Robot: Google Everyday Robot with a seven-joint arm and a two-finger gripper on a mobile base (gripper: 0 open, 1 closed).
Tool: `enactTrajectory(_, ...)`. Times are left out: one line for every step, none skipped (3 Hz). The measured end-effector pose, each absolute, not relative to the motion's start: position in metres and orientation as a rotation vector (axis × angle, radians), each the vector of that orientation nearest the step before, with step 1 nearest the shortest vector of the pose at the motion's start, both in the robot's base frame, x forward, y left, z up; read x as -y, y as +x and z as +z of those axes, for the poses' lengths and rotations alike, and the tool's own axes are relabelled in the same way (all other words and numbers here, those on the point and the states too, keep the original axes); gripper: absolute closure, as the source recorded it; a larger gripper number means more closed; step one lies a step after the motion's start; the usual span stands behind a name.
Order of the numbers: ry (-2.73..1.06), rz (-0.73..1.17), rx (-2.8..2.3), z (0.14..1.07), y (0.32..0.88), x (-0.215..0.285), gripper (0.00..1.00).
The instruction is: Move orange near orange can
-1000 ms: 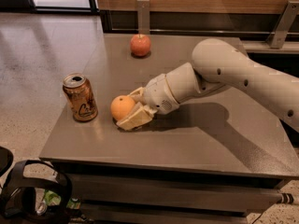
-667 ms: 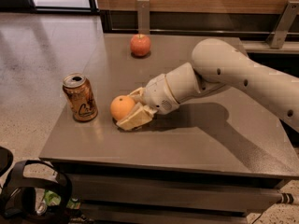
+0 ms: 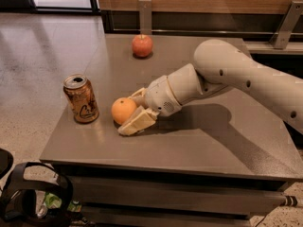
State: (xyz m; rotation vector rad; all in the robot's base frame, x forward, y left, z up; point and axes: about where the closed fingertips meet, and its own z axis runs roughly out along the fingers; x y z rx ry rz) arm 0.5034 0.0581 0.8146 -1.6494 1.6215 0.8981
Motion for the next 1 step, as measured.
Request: enactTrajectory(-1.65,0.898,-1.621,0.8146,0.5033,-0.0583,0.0)
